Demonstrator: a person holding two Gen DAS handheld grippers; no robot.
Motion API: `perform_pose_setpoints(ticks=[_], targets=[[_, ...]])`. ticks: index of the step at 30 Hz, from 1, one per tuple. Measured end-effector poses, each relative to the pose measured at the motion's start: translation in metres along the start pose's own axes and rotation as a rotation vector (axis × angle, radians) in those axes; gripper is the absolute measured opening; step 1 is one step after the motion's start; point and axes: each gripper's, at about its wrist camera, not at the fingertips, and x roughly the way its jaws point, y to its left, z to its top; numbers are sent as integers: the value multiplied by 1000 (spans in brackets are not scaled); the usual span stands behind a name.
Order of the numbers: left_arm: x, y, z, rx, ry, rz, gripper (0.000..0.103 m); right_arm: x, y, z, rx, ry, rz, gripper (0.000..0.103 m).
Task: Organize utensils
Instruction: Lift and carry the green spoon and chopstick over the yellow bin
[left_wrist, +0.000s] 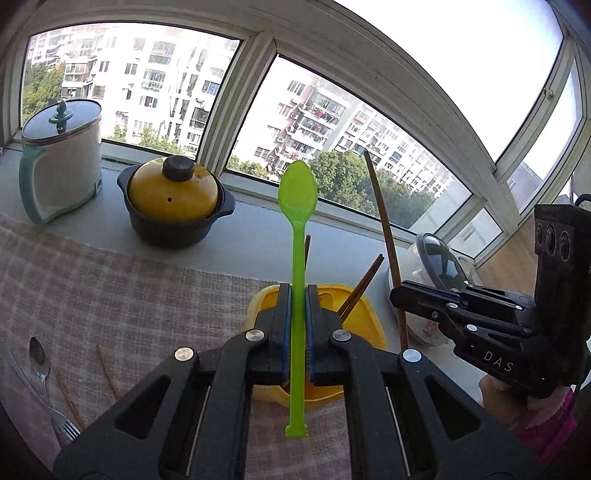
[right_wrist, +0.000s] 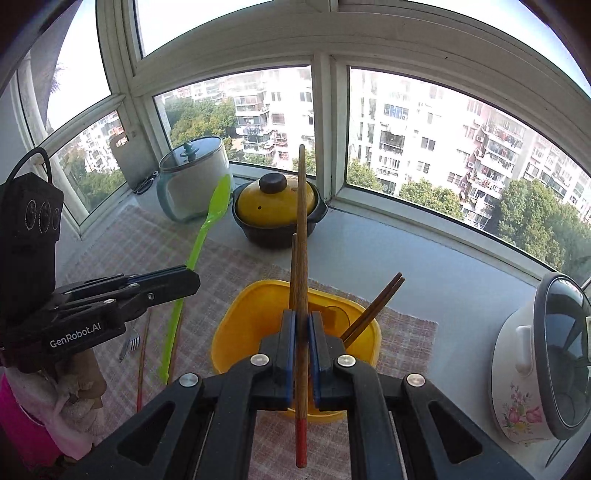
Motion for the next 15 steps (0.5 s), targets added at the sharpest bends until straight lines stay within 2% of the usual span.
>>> perform_pose_setpoints(ticks=[8, 15], targets=[[35, -6, 16, -20, -16, 24, 4, 21, -19, 23, 38, -21, -18, 4], [50, -1, 11, -41, -14, 33, 4, 41, -22, 24, 39, -10, -24, 4]])
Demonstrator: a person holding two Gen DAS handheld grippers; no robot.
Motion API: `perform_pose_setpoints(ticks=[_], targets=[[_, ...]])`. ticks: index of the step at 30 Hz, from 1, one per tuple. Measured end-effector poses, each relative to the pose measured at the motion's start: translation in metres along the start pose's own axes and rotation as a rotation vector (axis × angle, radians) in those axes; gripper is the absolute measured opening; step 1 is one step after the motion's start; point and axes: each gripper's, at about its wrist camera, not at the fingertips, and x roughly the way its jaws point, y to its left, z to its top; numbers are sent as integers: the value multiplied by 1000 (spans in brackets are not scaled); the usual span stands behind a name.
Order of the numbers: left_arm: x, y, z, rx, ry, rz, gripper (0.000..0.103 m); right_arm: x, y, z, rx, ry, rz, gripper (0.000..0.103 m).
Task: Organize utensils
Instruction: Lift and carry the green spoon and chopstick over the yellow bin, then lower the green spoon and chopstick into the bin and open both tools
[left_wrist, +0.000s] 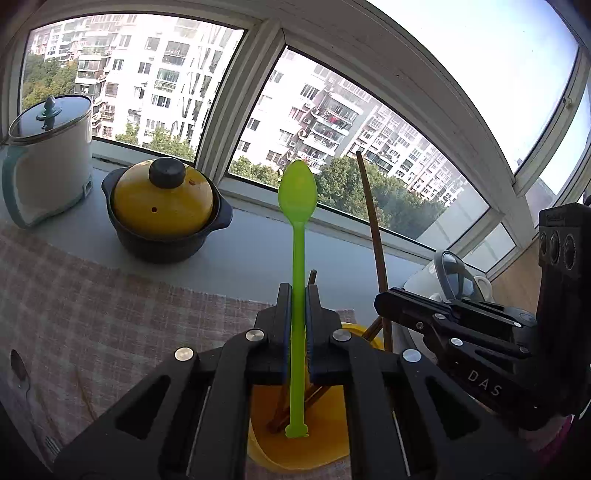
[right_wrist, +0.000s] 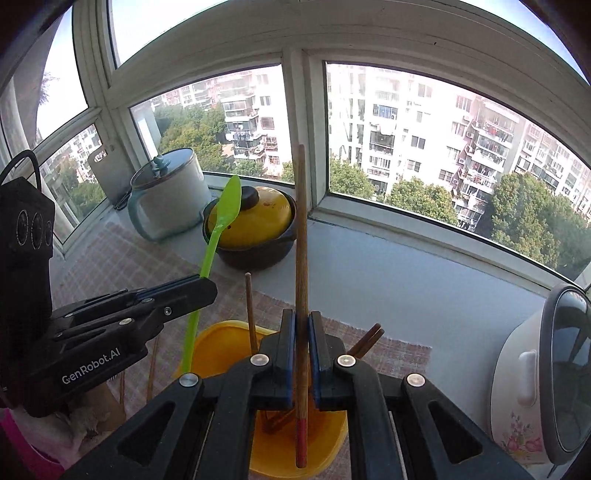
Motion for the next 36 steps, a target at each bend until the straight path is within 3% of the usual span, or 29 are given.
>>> perform_pose_setpoints(ticks=[16, 23, 36], targets=[[5, -1, -8, 31, 19, 21, 4, 26, -1, -14, 15, 55, 19, 5], [3, -4, -10, 43, 35, 21, 4, 20, -3, -19, 16, 50, 1, 24], [-8, -3, -16, 40, 34, 30, 4, 9, -6, -26, 24, 36, -20, 29]])
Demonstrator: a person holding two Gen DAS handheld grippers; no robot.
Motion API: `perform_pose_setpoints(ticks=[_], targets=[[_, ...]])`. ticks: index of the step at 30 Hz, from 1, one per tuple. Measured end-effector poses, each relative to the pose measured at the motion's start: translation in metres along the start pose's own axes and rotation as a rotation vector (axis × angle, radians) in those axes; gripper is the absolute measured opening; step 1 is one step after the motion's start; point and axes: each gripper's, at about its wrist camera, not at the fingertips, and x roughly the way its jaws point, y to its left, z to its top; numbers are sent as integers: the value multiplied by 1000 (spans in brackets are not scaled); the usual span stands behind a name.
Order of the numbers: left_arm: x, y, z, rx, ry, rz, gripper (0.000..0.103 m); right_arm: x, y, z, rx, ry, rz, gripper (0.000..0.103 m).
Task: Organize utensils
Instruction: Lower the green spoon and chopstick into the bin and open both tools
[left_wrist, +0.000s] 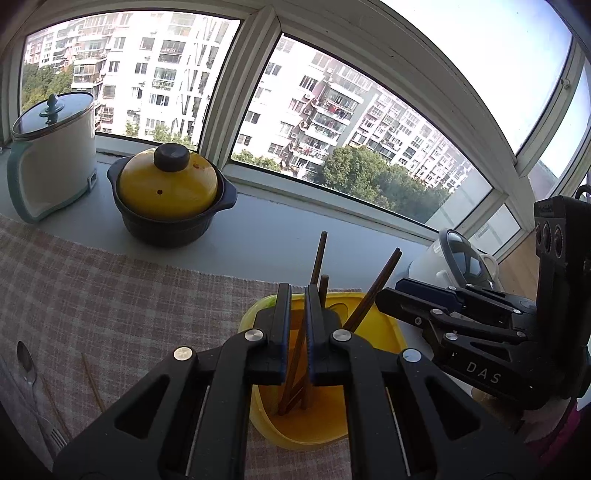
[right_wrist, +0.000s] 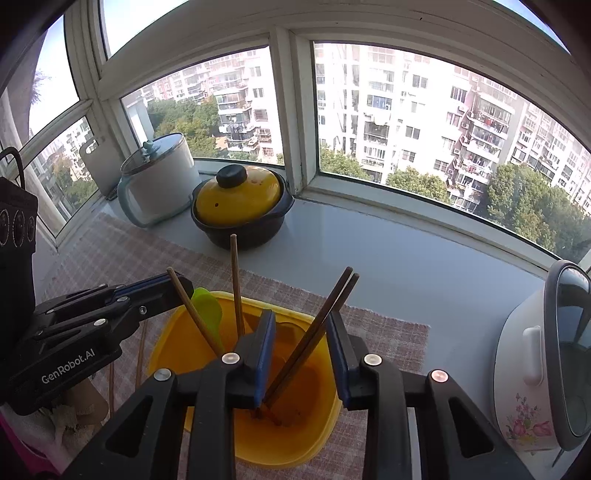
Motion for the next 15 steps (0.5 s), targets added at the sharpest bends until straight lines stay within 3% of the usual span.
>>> perform_pose_setpoints(ticks=[11, 15], targets=[[-24, 9, -11, 2, 0, 4, 4, -14, 12, -11, -8, -5, -13, 32], [-39, 17, -18, 4, 1, 9, 4, -24, 21, -19, -16, -14, -10, 41]])
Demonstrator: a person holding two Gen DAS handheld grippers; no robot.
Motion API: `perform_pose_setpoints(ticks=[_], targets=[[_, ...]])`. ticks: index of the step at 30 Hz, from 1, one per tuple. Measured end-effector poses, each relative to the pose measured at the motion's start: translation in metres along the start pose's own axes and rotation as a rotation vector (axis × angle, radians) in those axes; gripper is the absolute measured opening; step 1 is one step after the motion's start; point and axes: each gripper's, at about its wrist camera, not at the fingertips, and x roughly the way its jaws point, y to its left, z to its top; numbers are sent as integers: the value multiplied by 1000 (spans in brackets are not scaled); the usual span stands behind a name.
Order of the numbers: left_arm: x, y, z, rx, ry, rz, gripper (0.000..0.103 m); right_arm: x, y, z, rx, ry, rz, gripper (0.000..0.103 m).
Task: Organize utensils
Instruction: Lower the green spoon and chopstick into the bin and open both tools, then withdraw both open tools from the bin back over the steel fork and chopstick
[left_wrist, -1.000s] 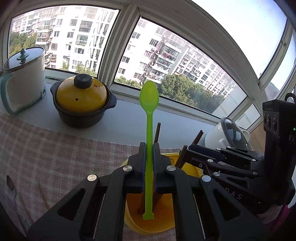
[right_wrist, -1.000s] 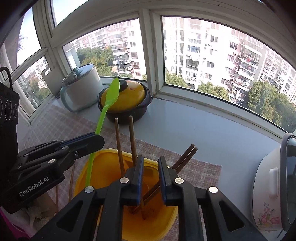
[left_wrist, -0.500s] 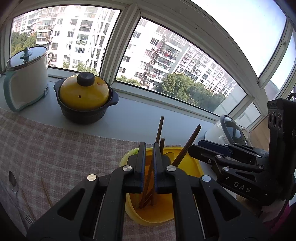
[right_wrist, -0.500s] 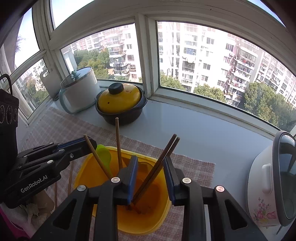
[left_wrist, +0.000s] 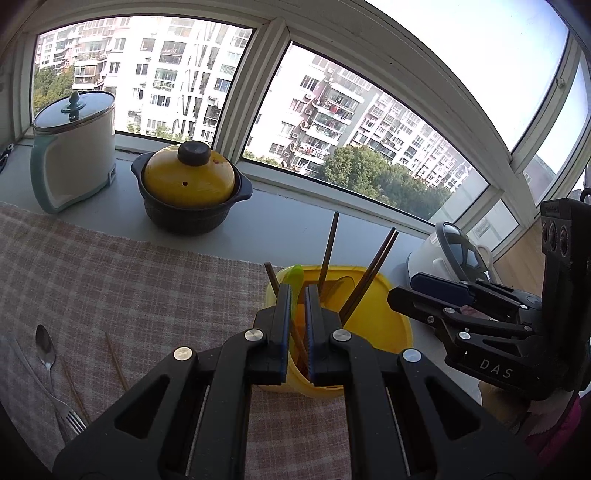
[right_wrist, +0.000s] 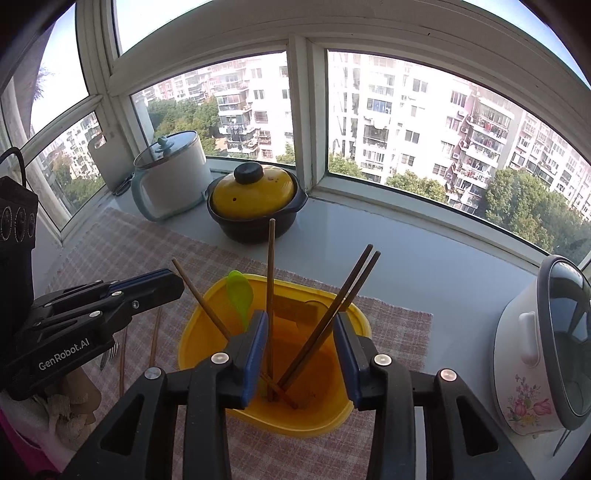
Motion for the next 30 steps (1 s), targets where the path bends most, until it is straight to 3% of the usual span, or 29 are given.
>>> perform_pose_setpoints(ticks=[4, 6, 11, 18, 23, 25, 26, 30], targets=[[-16, 12, -7, -3, 2, 10, 4, -11, 12, -6, -11, -11, -10, 45], [-25, 19, -10, -4, 1, 18, 4, -16, 18, -9, -13, -21, -10, 53], [-53, 45, -18, -10, -5, 54, 4, -28, 35, -17, -23, -37, 1, 63], [-91, 97, -31, -40, -15, 133, 4, -33, 64, -23, -66, -67, 16, 84], [-108, 146, -38, -90, 9, 198, 5, -29, 87, -26, -106, -79, 20, 91], [-115, 165, -42, -113, 23, 218, 25, -27, 96, -28, -120, -81, 20, 92], [-116, 173, -44, -119, 33, 221, 30, -25, 100, -30, -123, -83, 21, 93], [-123, 199, -54, -106, 69, 260, 31, -22, 116, -35, -127, -92, 31, 94]])
